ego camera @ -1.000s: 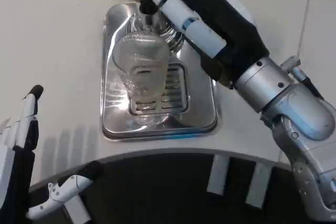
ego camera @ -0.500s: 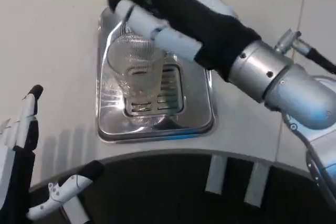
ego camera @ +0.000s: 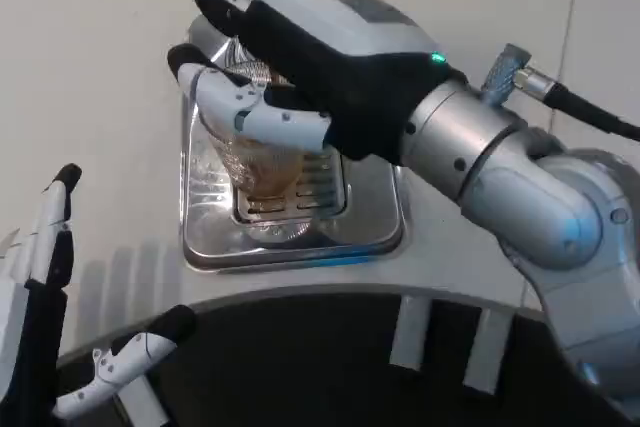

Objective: Grasp the cup under the faucet to collect the drink, then remove the cup.

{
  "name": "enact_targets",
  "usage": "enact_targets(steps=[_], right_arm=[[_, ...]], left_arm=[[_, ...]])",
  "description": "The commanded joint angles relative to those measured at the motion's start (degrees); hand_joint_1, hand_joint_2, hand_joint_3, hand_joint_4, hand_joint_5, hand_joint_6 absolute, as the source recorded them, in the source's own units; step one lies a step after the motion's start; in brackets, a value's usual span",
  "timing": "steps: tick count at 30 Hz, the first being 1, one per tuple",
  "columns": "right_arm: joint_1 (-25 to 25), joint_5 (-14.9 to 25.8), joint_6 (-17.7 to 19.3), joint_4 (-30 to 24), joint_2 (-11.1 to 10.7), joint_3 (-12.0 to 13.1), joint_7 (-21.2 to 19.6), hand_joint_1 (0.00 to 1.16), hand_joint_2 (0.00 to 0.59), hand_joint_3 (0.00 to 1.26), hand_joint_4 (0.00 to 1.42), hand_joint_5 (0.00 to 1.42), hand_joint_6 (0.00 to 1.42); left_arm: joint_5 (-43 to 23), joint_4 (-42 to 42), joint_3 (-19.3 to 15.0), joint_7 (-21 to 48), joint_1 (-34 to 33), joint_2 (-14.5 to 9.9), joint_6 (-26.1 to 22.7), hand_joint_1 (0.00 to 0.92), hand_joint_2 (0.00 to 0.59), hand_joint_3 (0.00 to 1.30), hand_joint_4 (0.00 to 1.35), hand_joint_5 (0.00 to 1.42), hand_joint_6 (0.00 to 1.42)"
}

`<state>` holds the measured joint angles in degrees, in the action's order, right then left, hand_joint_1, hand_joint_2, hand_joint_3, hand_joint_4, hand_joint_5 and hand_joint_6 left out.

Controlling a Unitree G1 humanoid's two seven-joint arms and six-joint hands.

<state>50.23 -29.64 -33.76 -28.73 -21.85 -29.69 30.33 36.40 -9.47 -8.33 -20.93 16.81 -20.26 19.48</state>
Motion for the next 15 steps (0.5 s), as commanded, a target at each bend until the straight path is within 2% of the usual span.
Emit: enact_targets(steps=[1, 8, 15], right_arm=[[-1.35, -1.25, -2.09, -3.18, 0.76, -3.24, 5.87, 0.0, 0.577, 0.0, 0.0, 0.0, 0.0], [-1.61, -3.93, -3.86, -5.65, 1.63, -3.35, 8.62, 0.0, 0.586, 0.0, 0.0, 0.0, 0.0], [-1.39, -4.72, -3.37, -4.93, 2.31, -2.43, 9.54, 0.0, 0.586, 0.0, 0.0, 0.0, 0.0]], left_arm=[[-0.03, 2.02, -0.01, -0.15, -1.75, -0.06, -0.98, 0.0, 0.017, 0.0, 0.0, 0.06, 0.11], [-1.16, 5.0, 0.25, 0.1, -6.09, 0.1, -1.85, 0.0, 0.013, 0.0, 0.0, 0.06, 0.11], [-2.1, 7.68, 1.55, 0.37, -9.88, 0.03, -1.87, 0.0, 0.005, 0.0, 0.0, 0.06, 0.11]])
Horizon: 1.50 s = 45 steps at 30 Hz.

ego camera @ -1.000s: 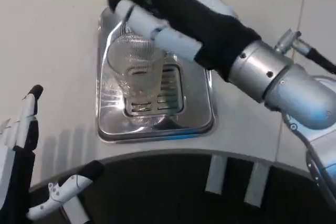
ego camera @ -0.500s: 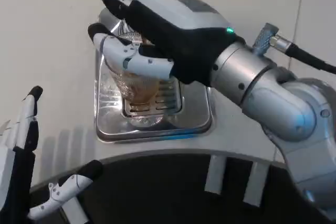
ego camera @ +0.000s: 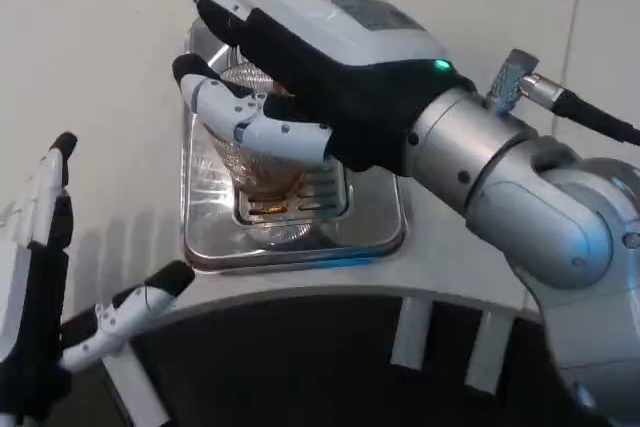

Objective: Grasp the cup under the faucet to collect the drink, then remove the cup.

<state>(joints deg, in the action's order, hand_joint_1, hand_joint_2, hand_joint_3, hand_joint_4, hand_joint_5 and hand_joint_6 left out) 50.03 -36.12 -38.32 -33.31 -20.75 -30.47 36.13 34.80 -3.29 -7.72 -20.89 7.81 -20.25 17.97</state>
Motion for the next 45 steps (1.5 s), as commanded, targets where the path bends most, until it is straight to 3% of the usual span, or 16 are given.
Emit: enact_targets(steps=[1, 19, 33, 37, 45], right_arm=[[-1.15, 1.77, 1.39, -0.09, 1.25, -1.43, 3.67, 0.0, 0.586, 0.0, 0.0, 0.0, 0.0], [-1.86, 1.52, 5.04, 4.05, 3.05, 1.13, 2.43, 0.0, 0.586, 0.0, 0.0, 0.0, 0.0], [-3.59, 2.41, 7.18, 3.5, 3.12, 2.99, 2.63, 0.0, 0.586, 0.0, 0.0, 0.0, 0.0], [-4.79, 2.78, 7.71, 2.78, 3.29, 4.32, 1.75, 0.0, 0.586, 0.0, 0.0, 0.0, 0.0], [-12.22, 2.87, 7.68, -2.62, 3.87, 10.78, -4.45, 0.0, 0.586, 0.0, 0.0, 0.0, 0.0]], left_arm=[[-0.69, 1.8, 1.25, 0.4, -1.44, 0.0, -0.19, 0.0, 0.004, 0.0, 0.0, 0.06, 0.11], [-2.24, 7.24, 5.18, 2.24, -7.33, -0.94, 2.74, 0.04, 0.005, 0.0, 0.0, 0.1, 0.12], [-1.9, 9.47, 7.06, 1.59, -10.01, -1.34, 3.32, 0.029, 0.0, 0.0, 0.0, 0.13, 0.16], [-2.0, 10.29, 7.58, 1.42, -10.87, -1.16, 3.61, 0.029, 0.0, 0.0, 0.0, 0.13, 0.16], [-1.84, 11.95, 9.12, 0.99, -13.03, -0.61, 3.61, 0.037, 0.0, 0.0, 0.0, 0.13, 0.15]])
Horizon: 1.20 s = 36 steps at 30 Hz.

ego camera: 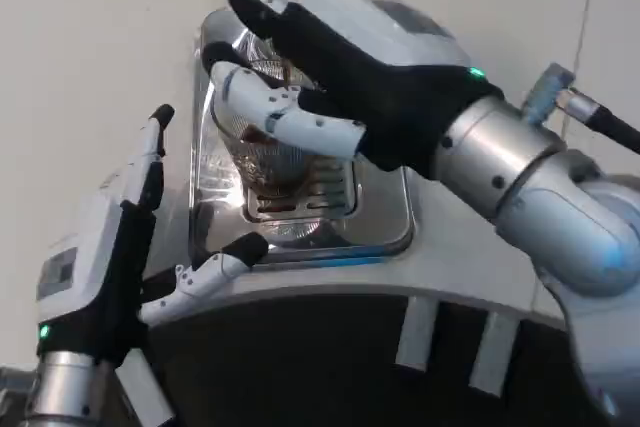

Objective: Grasp the cup under the faucet to collect the drink, then remove the cup.

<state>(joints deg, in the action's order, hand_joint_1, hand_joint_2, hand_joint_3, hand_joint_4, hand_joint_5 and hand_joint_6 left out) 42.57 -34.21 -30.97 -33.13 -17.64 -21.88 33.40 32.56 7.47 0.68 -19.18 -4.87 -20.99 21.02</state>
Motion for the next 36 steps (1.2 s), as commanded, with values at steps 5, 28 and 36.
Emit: enact_targets(steps=[5, 28, 36], right_arm=[[-10.46, 1.06, 0.7, -7.3, 1.68, 6.37, -5.8, 0.0, 0.586, 0.0, 0.0, 0.0, 0.0], [-54.77, -4.9, 20.76, -23.79, -4.74, 23.5, -14.55, 0.2, 0.586, 0.0, 0.0, 0.0, 0.0], [-67.6, -13.45, 26.48, -26.87, -0.79, 21.27, -16.0, 0.3, 0.586, 0.0, 0.0, 0.0, 0.0]], left_arm=[[0.42, 2.42, 1.31, -0.99, -1.15, 0.04, 0.9, 0.038, 0.0, 0.0, 0.0, 0.13, 0.15], [-1.61, 8.54, 4.15, 2.29, -8.54, -0.33, 1.58, 0.0, 0.0, 0.0, 0.0, 0.01, 0.0], [-1.87, 11.63, 4.05, 0.0, -9.97, 0.93, 4.17, 0.026, 0.0, 0.0, 0.0, 0.01, 0.0]])
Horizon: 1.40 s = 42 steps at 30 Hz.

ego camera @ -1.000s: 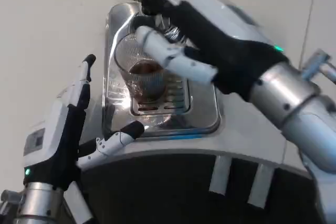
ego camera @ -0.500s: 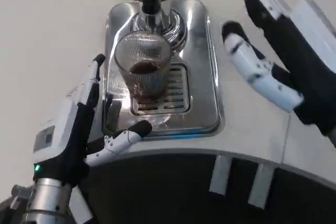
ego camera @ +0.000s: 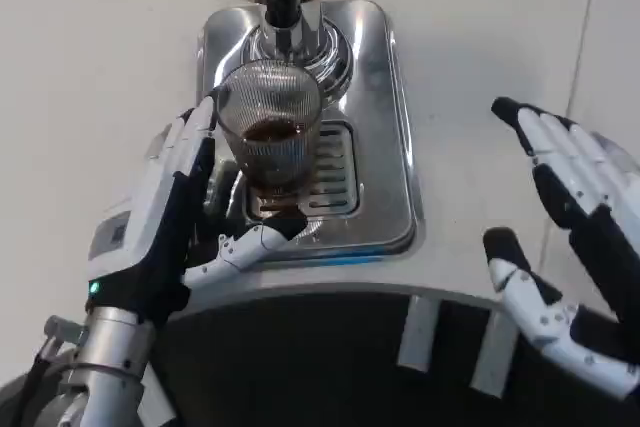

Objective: Grasp the cup under the faucet to collect the drink, then remove the cup.

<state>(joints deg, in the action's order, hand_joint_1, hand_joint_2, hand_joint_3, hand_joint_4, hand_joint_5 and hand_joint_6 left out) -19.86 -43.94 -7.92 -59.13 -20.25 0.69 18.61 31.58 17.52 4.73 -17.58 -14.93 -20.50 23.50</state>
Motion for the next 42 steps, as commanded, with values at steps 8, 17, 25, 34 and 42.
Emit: enact_targets(steps=[8, 17, 25, 34, 42], right_arm=[[-12.92, -15.76, 11.38, 4.65, 3.33, -4.2, -5.42, 0.43, 0.543, 0.0, 0.0, 0.0, 0.0], [-5.94, -17.7, 13.05, 14.88, 3.24, -5.38, -7.07, 0.43, 0.522, 0.0, 0.0, 0.0, 0.0], [-2.88, -15.71, 12.41, 17.51, 2.13, -4.6, -5.62, 0.43, 0.52, 0.0, 0.0, 0.0, 0.0], [-2.12, -13.13, 11.36, 16.52, 1.23, -2.89, -2.86, 0.31, 0.49, 0.0, 0.0, 0.0, 0.0], [-1.33, -11.76, 11.05, 16.01, 0.66, -2.06, -0.83, 0.28, 0.474, 0.0, 0.0, 0.0, 0.0]], left_arm=[[-3.81, 3.23, -0.61, -4.39, -0.46, 4.26, 3.13, 0.079, 0.0, 0.0, 0.0, 0.04, 0.05], [-4.66, 5.51, -0.4, -6.07, -1.14, 6.14, 3.89, 0.093, 0.0, 0.0, 0.0, 0.08, 0.08], [-3.4, 9.88, 0.41, -7.72, -4.38, 7.07, 3.92, 0.182, 0.01, 0.0, 0.0, 0.09, 0.1], [0.27, 15.27, 1.82, -11.64, -9.42, 6.16, 2.65, 0.377, 0.035, 0.0, 0.0, 0.07, 0.07], [0.15, 19.73, 1.58, -15.31, -13.17, 7.04, 2.4, 0.398, 0.039, 0.0, 0.0, 0.13, 0.14]])
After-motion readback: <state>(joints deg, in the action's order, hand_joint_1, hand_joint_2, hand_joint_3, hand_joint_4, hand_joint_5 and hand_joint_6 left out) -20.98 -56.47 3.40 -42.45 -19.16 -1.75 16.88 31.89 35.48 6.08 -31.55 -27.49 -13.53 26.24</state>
